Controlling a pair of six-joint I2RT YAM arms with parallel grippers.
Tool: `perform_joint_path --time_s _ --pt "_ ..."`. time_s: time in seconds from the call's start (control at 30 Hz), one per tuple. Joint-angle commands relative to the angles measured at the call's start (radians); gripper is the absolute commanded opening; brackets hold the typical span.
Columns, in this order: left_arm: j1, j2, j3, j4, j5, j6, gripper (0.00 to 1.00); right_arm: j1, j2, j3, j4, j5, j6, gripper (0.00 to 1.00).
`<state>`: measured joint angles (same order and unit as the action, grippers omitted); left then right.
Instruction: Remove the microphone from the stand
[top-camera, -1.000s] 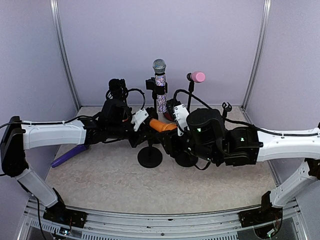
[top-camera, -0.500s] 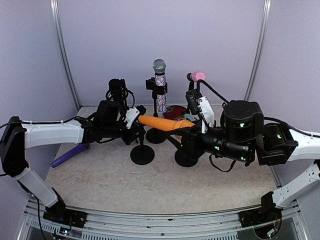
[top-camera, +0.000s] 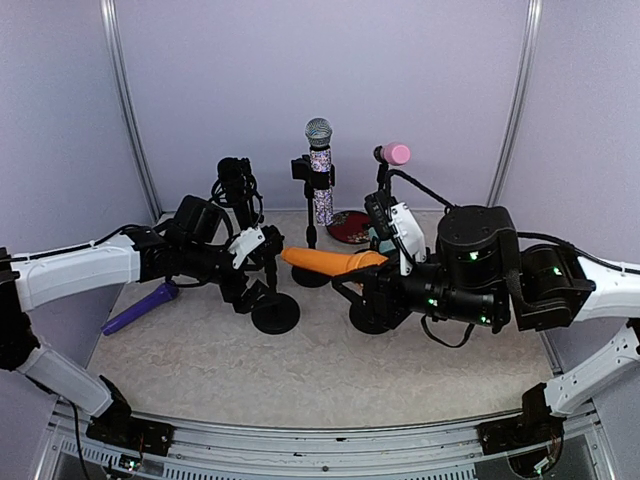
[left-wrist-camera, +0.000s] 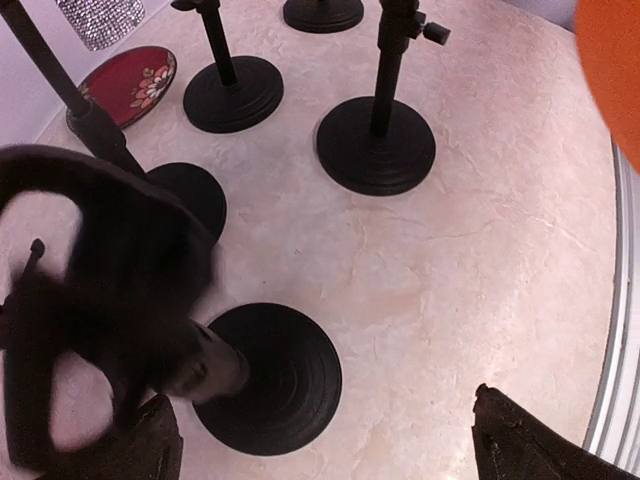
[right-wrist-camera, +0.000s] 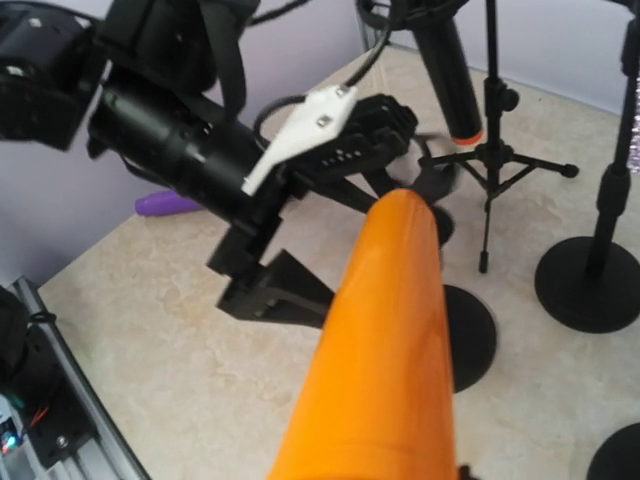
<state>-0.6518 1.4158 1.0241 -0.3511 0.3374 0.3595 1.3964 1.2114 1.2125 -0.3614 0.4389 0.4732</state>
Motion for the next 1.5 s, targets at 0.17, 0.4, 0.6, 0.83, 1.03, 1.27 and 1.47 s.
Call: perform_joint_path --time_s 0.17,0.4,0.6,0.83,1.03,1.27,1.47 --pt "0.089 -0.182 0.082 -0.367 0.127 0.231 0.99 -0.020 0.114 0.098 -0.008 -0.162 -0.041 0.00" --pt "0.090 -0.269 0.113 -0.548 0.245 0.372 0.99 -0.095 0.305 0.220 0.113 -0.432 -0.085 0.00" --pt "0.092 -0.289 0.140 -0.670 0.282 0.478 0.93 -0.148 0.519 0.408 0.159 -0.618 -0.112 0.00" --pt "0.098 -0.327 0.111 -0.690 0.235 0.532 0.63 -0.174 0.616 0.481 0.210 -0.704 -0.095 0.00" --pt "0.118 -0.364 0.032 -0.628 0.142 0.546 0.21 -0.193 0.614 0.469 0.215 -0.696 -0.079 0.53" --pt "0.355 -0.376 -0.150 -0.527 -0.023 0.666 0.13 -0.232 0.523 0.436 0.162 -0.471 -0.095 0.93" --pt "0.642 -0.330 -0.322 -0.335 -0.117 0.762 0.15 -0.260 0.553 0.496 0.057 -0.311 -0.138 0.93"
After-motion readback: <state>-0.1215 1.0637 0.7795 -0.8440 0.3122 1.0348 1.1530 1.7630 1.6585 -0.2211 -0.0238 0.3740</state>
